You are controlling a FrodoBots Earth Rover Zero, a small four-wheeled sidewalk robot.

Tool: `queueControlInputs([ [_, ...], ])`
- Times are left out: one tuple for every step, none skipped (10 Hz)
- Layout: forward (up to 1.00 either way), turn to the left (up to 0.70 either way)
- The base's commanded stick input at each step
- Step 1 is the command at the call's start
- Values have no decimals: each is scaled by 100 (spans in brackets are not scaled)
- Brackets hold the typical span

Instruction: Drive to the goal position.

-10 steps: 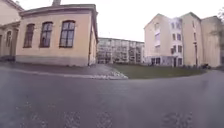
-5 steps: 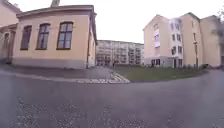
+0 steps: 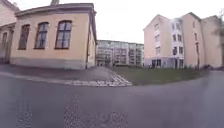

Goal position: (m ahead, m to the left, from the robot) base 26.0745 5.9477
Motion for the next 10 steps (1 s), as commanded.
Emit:
queueControlInputs([
  [85,0],
  [85,12],
  [85,31],
  [85,25],
  [85,14],
  [85,4],
  [85,0],
  [85,0],
  [85,0],
  [85,8],
])
